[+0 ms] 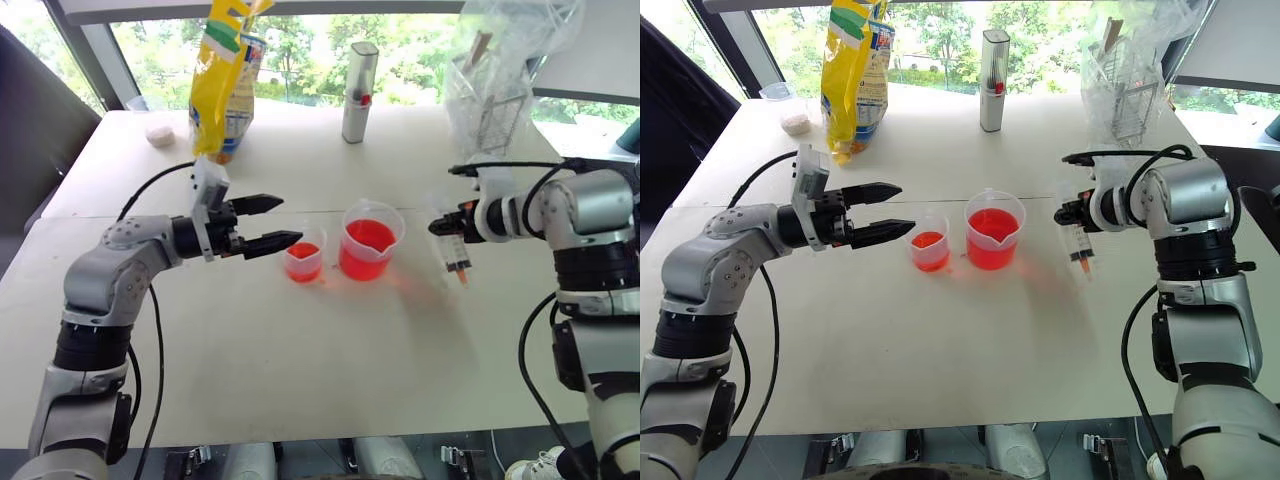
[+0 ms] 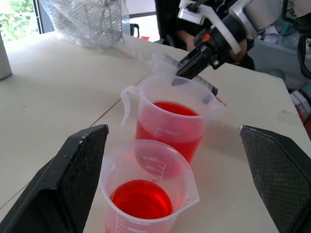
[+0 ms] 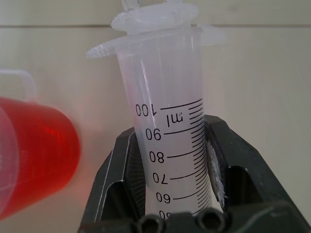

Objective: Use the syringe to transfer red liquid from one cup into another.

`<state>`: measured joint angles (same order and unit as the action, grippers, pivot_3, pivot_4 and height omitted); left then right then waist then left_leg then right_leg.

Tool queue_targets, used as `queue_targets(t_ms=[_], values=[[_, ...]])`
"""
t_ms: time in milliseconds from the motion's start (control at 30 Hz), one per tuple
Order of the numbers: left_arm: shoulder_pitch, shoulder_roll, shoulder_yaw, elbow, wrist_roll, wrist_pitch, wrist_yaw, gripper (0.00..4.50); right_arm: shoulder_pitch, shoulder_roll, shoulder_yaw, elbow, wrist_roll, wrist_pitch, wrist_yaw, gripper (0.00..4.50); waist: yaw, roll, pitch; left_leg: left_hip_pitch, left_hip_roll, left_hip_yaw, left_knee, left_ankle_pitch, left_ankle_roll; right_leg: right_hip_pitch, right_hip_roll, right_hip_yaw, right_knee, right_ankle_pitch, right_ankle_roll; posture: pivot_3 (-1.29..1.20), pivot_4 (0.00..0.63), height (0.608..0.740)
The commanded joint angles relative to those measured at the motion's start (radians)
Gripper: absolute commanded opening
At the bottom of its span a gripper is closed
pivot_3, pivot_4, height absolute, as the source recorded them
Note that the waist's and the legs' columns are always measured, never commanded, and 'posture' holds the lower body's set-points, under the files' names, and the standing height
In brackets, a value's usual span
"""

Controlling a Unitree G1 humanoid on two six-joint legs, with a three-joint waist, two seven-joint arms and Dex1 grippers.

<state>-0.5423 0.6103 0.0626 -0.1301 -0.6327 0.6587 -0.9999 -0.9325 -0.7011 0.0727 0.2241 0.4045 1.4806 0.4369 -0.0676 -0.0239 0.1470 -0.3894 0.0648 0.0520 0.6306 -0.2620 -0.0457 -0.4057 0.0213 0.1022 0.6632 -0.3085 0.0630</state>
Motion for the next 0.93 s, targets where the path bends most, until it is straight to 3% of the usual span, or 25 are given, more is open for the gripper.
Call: queue_targets(t_ms=[33, 167, 367, 400, 633, 933], values=[[0.007, 0.008, 0.011, -0.047, -0.004, -0.016, 0.005, 4.41, 0.009, 0.008, 0.000, 0.011, -0.019, -0.001, 0.002, 1.35, -0.001, 0.000, 0.000, 0.000, 0.000, 0.000, 0.000, 0.000, 0.000, 0.000, 0.000, 0.000, 0.000, 0.000, 0.000, 0.00, 0.150, 0.740], [0.009, 0.003, 0.010, -0.059, -0.011, -0.009, 0.012, 4.41, 0.040, 0.036, -0.004, 0.037, -0.040, -0.034, -0.005, 1.35, -0.002, 0.000, 0.000, 0.000, 0.000, -0.001, -0.001, 0.000, 0.000, 0.000, 0.001, 0.000, 0.000, 0.000, 0.000, 0.00, 0.150, 0.740], [0.005, 0.003, 0.008, -0.058, -0.012, -0.007, 0.010, 4.50, 0.051, 0.047, -0.021, 0.013, -0.050, -0.028, -0.002, 4.27, -0.001, 0.000, 0.000, 0.000, 0.000, -0.001, 0.000, 0.000, 0.000, 0.000, 0.001, 0.000, 0.000, 0.000, 0.000, 0.00, 0.150, 0.740], [0.004, 0.004, 0.008, -0.057, -0.013, -0.007, 0.009, 4.50, 0.053, 0.042, -0.022, -0.004, -0.047, -0.023, 0.002, 4.40, -0.001, 0.000, 0.000, 0.000, 0.000, -0.001, 0.000, 0.000, 0.000, 0.000, 0.001, 0.000, 0.000, 0.000, 0.000, 0.00, 0.150, 0.740], [0.006, 0.034, 0.028, -0.070, -0.039, 0.017, -0.012, 4.50, 0.099, -0.157, -0.036, -0.339, 0.053, -0.001, 0.145, 4.40, 0.002, 0.001, 0.000, 0.000, 0.000, -0.002, -0.001, 0.000, 0.000, 0.000, 0.000, -0.002, -0.001, 0.000, 0.000, 0.00, 0.150, 0.740], [0.022, 0.101, 0.027, -0.095, -0.040, 0.019, -0.045, 4.50, 0.185, -0.375, -0.238, -0.664, 0.275, 0.060, 0.346, 4.40, 0.000, 0.001, 0.000, 0.001, 0.001, -0.002, -0.001, 0.000, 0.000, 0.001, 0.000, -0.002, -0.001, 0.000, 0.000, 0.00, 0.150, 0.740]])
